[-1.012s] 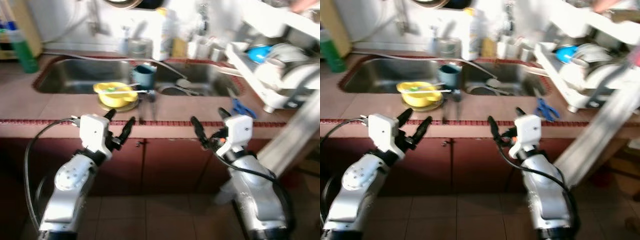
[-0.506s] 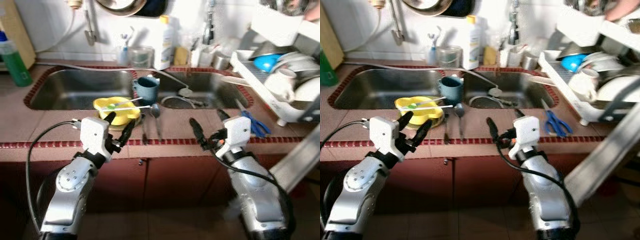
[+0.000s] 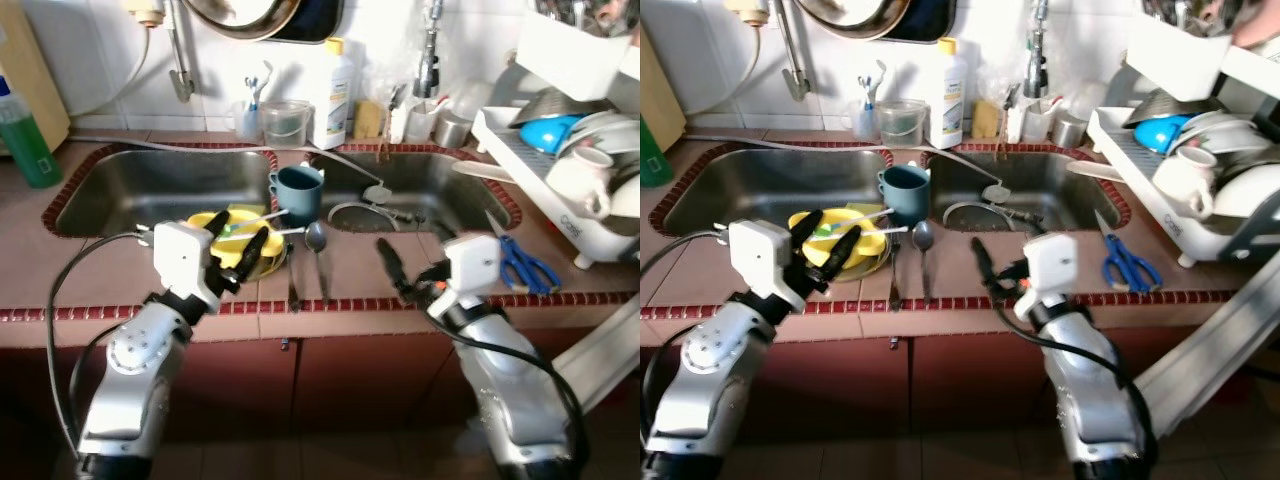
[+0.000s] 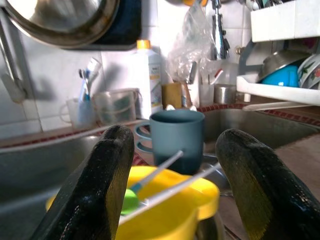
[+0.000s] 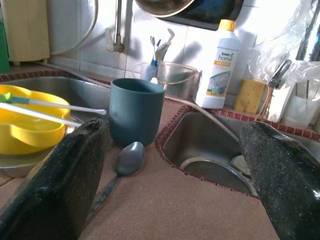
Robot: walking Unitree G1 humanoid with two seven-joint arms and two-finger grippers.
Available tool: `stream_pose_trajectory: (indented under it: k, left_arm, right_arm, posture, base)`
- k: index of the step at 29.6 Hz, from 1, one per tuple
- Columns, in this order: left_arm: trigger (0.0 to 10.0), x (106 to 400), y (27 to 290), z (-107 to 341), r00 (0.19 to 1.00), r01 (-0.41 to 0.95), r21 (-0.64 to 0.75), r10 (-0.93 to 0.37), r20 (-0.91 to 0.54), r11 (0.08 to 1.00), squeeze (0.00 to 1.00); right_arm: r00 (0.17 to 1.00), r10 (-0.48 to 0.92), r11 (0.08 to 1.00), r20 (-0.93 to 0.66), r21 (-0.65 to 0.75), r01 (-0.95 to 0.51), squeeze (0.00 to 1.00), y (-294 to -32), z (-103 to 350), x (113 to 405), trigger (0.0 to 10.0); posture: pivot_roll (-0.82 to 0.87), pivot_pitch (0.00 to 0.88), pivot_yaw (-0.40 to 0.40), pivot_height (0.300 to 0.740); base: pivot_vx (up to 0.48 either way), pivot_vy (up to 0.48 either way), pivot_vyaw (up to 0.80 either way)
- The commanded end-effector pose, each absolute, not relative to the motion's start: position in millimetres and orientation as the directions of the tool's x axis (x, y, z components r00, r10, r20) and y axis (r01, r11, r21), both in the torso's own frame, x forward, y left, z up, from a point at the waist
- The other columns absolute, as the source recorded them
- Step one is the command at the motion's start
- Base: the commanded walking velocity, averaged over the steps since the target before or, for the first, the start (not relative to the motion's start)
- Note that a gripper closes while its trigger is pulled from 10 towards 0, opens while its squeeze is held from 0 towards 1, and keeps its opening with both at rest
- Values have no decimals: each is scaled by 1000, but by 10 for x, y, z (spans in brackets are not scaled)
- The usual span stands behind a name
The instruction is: Kitchen organization
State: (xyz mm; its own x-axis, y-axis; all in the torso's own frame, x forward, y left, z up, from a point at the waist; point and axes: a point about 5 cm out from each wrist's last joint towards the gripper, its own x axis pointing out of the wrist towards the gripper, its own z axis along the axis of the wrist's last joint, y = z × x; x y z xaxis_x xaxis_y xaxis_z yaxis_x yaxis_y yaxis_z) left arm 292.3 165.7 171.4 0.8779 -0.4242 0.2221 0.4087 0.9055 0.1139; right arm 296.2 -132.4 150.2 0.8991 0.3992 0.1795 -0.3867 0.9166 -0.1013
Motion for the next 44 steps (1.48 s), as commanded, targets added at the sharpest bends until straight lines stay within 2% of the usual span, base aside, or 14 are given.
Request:
stream_pose_trajectory:
  k: [1, 16, 20, 29, 44]
  left_arm:
    - [10000, 2937, 1622, 1782, 862, 428, 136, -449, 236, 894, 0]
    - [10000, 2992, 1612, 1874, 820, 477, 242, -527, 224, 845, 0]
    - [10000, 3051, 1565, 1929, 787, 512, 312, -583, 204, 801, 0]
    - [10000, 3099, 1434, 1922, 741, 564, 364, -649, 172, 741, 0]
    - [10000, 3450, 1165, 2080, 666, 619, 479, -739, 100, 622, 0]
  right_arm:
    - [901, 387, 922, 195, -105, -373, 0, -1374, 1543, 2959, 10000]
    - [905, 377, 926, 199, -92, -365, 0, -1352, 1539, 2944, 10000]
    - [906, 368, 930, 208, -80, -360, 0, -1342, 1553, 2944, 10000]
    - [910, 354, 935, 215, -69, -348, 0, -1319, 1551, 2926, 10000]
    - [912, 340, 940, 231, -47, -339, 0, -1253, 1597, 2949, 10000]
  posture:
    - [-45, 2, -19, 703]
    - [-51, 11, 1, 703]
    - [-55, 9, 14, 703]
    - [-64, 10, 33, 703]
    - [-73, 1, 46, 703]
  base:
    - [0, 0, 0]
    - [0, 0, 0]
    - [0, 0, 0]
    - [0, 0, 0]
    - [0, 0, 0]
